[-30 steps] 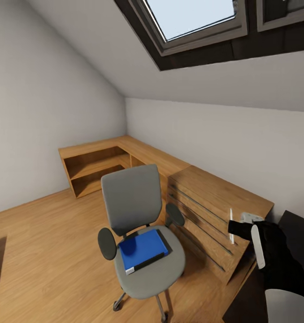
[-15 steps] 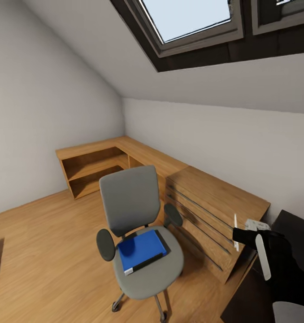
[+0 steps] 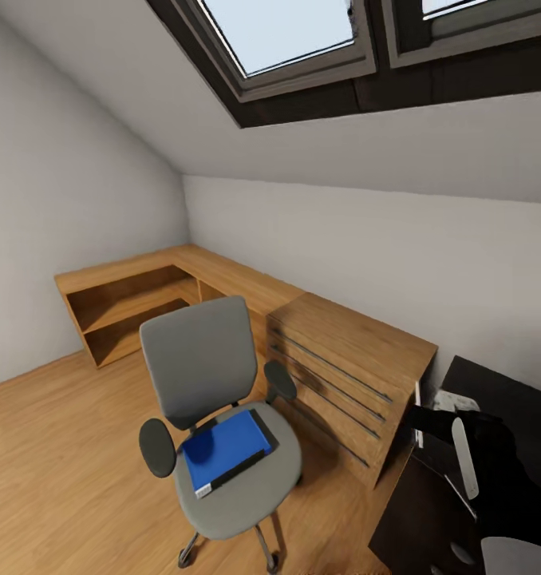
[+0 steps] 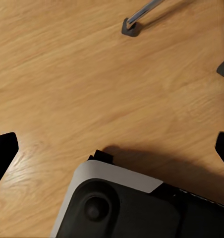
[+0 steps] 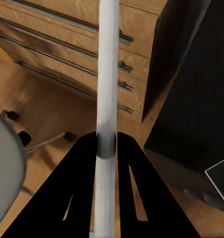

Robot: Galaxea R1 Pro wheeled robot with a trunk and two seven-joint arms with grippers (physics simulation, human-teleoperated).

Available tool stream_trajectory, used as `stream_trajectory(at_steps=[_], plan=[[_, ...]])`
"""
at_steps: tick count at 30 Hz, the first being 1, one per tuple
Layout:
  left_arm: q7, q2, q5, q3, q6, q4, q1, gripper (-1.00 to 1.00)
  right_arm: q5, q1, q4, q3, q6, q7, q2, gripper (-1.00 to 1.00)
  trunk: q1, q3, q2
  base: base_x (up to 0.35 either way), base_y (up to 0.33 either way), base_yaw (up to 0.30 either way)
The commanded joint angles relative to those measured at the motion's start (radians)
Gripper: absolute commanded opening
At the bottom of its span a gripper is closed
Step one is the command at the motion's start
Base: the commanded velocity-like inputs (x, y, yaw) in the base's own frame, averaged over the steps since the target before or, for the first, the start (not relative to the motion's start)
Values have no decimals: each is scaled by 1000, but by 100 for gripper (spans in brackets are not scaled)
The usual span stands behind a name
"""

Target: In the bedroom, organize the workspace by keeping the computer under the desk, ensuring the monitor is on the desk, placing the keyboard on the desk next to the monitor, placing the mouse on the desk next to the keyboard, moving the folder from the swivel chair onto the desk next to the mouse, stacking the notebook on top of the folder with the pen on top of the notebook, and positioning the swivel chair next to the desk.

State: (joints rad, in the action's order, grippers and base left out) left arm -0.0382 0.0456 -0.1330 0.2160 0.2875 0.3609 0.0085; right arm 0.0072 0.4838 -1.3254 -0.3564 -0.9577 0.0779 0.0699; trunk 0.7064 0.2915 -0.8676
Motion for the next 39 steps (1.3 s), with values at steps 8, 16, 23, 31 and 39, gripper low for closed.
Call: stream_trajectory(at_steps=[8,16,23,31,39], plan=[[-2,-3,-12,-2,1,2,1,100,-1,1,30,-3,10,9,1,-100,0,1,-1,0,0,-273],[-2,0,-11,-1,45,2,1,100,-1,1,35,-100,15,13,2,-100,0,1,-1,0,0,-273],[-3,0,-11,0,55,2,1,100,-2,1,36,-123,16,12,-3,-100,0,1,-1,0,-92,-271],[-3,0,-11,0,56,1,1,100,-3,1,37,-125,17,11,-2,-100,0,1,-1,0,-273,-84],[-3,2,-11,1,56,1,1,100,-3,1,65,-125,18,11,-2,-100,0,1,-1,0,-140,-159]])
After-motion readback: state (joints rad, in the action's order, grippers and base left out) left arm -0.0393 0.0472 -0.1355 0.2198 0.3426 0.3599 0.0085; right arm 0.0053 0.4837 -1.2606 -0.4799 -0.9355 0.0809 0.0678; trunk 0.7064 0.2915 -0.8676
